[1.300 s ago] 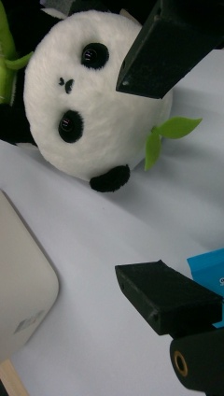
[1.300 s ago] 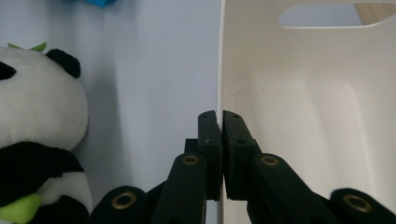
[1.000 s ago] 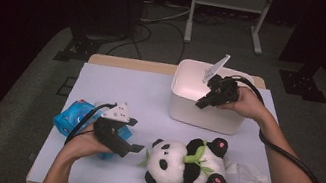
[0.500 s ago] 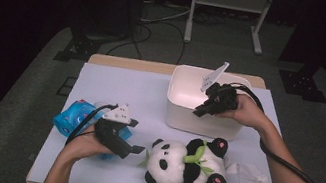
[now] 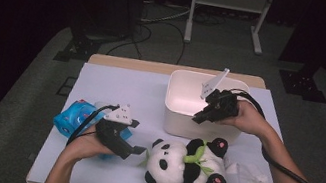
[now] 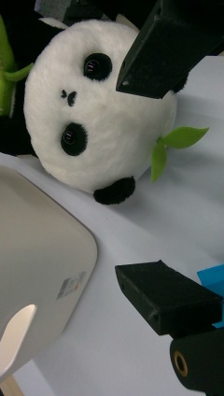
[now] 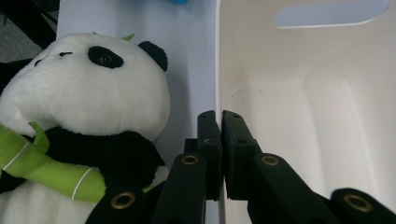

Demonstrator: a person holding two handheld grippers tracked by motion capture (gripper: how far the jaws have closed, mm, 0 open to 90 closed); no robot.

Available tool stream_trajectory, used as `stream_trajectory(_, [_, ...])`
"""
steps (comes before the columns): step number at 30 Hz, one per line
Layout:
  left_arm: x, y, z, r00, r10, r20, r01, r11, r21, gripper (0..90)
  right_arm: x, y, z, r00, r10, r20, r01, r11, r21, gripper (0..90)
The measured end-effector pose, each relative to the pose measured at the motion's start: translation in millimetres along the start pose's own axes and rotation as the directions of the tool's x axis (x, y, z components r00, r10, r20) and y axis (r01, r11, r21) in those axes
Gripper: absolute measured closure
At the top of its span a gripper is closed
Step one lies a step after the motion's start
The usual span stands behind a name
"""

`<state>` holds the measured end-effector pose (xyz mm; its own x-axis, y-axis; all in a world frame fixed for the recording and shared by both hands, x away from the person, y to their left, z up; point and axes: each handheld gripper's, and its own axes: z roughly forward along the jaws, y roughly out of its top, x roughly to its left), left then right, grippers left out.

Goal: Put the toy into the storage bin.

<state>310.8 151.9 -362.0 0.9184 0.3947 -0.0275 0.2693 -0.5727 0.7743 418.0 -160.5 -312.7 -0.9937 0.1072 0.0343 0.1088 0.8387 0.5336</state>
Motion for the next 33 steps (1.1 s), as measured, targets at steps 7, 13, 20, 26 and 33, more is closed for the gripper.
stream_trajectory(7, [0.0,-0.1,0.1,1.0,0.0,0.002,0.0,1.0,0.001,10.0,2.9,0.2,0.5,1.0,-0.001,-0.003,0.001,1.0,-0.003,86.2])
stream_trajectory(13, [0.2,-0.5,0.1,1.0,-0.002,0.001,0.002,1.0,0.0,10.0,4.0,-0.2,0.6,1.0,0.004,-0.004,-0.004,1.0,-0.006,85.9])
stream_trajectory(20, [0.7,-0.8,0.2,1.0,-0.001,0.001,0.001,1.0,-0.002,9.9,5.4,-1.1,0.6,1.0,0.003,-0.008,-0.003,1.0,-0.009,85.7])
stream_trajectory(26, [0.8,-0.9,0.1,1.0,-0.001,0.0,0.001,1.0,0.0,9.9,5.1,-2.9,0.6,0.9997,0.013,-0.021,-0.013,1.0,-0.021,85.2])
stream_trajectory(33, [0.8,-1.2,-0.6,1.0,-0.009,-0.003,0.009,1.0,-0.001,9.8,3.1,-3.4,0.3,0.999,0.031,-0.032,-0.032,0.999,-0.023,83.4])
